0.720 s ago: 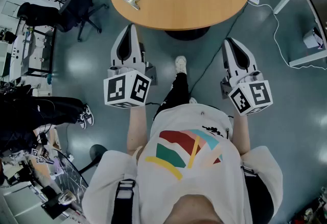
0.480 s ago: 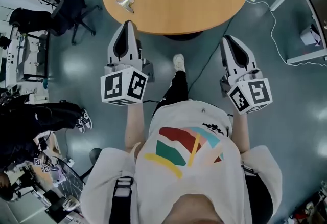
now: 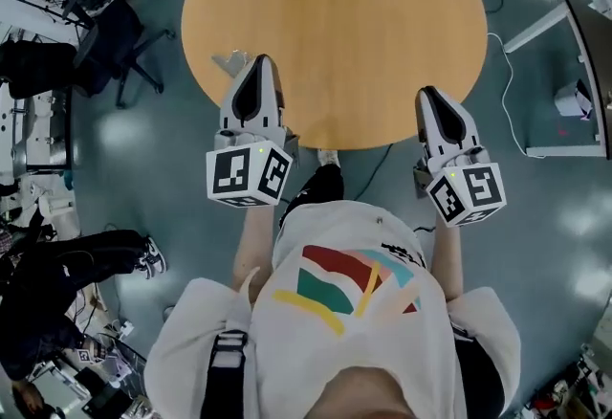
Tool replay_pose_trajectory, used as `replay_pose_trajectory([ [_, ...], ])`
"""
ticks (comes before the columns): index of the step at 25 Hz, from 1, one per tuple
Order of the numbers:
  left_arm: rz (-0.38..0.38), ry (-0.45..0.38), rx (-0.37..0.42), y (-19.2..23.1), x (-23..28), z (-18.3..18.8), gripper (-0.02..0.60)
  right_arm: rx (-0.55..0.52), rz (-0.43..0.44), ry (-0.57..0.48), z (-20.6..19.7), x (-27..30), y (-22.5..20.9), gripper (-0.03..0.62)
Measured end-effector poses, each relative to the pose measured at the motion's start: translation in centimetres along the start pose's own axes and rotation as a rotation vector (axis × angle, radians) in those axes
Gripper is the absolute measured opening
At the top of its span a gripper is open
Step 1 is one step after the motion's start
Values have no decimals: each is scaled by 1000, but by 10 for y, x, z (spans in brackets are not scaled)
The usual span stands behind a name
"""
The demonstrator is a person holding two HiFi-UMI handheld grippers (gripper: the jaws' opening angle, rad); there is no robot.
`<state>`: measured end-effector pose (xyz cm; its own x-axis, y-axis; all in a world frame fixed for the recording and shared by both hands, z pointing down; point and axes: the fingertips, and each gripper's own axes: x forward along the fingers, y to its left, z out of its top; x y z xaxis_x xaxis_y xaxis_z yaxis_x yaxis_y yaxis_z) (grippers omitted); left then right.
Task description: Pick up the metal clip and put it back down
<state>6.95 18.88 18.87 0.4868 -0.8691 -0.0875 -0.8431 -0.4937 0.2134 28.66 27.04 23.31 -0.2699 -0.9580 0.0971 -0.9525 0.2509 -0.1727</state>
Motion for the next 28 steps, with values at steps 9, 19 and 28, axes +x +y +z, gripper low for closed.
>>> replay_pose_trajectory([
  [9,73,68,-52,129,185,-42,43,-30,29,108,0,237,-56,115],
  [19,203,53,-107,197,180,-43,43,43,198,224,-24,320,-15,152],
  [28,508,57,-88,267,145,-48,43,-162,537,253,-31,409,43,244],
])
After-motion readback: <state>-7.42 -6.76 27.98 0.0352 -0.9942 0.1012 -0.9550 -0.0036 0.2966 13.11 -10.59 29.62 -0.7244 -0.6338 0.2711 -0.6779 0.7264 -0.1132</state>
